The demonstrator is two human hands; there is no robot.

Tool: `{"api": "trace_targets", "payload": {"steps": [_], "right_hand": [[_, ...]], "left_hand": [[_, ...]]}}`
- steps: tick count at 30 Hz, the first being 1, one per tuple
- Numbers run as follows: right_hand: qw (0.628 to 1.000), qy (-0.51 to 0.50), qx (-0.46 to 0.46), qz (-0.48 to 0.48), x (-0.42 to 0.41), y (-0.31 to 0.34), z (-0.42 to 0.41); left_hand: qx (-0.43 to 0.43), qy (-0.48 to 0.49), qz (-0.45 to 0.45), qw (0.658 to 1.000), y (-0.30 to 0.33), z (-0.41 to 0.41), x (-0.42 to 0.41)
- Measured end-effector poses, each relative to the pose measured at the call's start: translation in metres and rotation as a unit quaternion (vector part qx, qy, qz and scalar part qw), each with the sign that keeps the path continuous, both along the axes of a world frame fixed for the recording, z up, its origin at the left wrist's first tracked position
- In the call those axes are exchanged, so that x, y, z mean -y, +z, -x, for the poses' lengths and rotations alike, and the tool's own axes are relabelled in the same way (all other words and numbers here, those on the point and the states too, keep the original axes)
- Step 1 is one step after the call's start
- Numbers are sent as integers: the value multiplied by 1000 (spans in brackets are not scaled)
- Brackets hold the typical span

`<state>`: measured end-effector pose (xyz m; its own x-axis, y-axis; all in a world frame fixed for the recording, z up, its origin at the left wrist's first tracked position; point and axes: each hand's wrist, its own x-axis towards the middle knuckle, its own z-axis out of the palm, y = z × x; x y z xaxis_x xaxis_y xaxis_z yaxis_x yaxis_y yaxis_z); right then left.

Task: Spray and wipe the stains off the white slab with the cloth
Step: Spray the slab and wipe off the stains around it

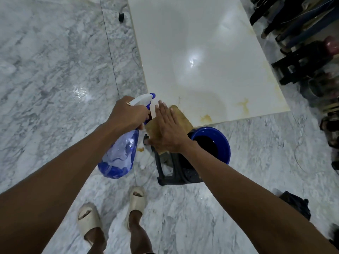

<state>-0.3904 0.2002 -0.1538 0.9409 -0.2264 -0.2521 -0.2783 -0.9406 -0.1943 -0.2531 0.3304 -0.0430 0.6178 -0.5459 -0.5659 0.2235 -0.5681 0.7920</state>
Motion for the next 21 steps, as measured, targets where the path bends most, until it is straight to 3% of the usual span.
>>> {"api": "trace_targets", "payload": {"steps": [4, 8, 11, 13, 15, 17, 19, 21], "right_hand": [[985, 119, -40, 120, 9, 4, 32], [987, 112, -26, 112, 0, 10, 36], [997, 53, -63, -3, -7, 35, 43], [983, -60, -35, -172, -16, 62, 41], [929, -196, 47, -311, -29, 92, 35], [837, -332, 153, -407, -40, 122, 31], [679, -459, 255, -513, -41, 148, 32], [522, -511, 332, -597, -33, 167, 38]], "left_hand": [[7, 2, -9, 1000, 14, -1, -8], [22, -24, -4, 999, 27, -3, -19], [24, -39, 6, 999, 44, -1, -25], [36, -66, 14, 997, 64, 5, -31], [49, -96, 34, 994, 85, 8, -37], [66, -115, 52, 990, 107, 8, -39], [70, -120, 72, 988, 130, 6, -37], [69, -128, 86, 986, 154, 5, -30]]}}
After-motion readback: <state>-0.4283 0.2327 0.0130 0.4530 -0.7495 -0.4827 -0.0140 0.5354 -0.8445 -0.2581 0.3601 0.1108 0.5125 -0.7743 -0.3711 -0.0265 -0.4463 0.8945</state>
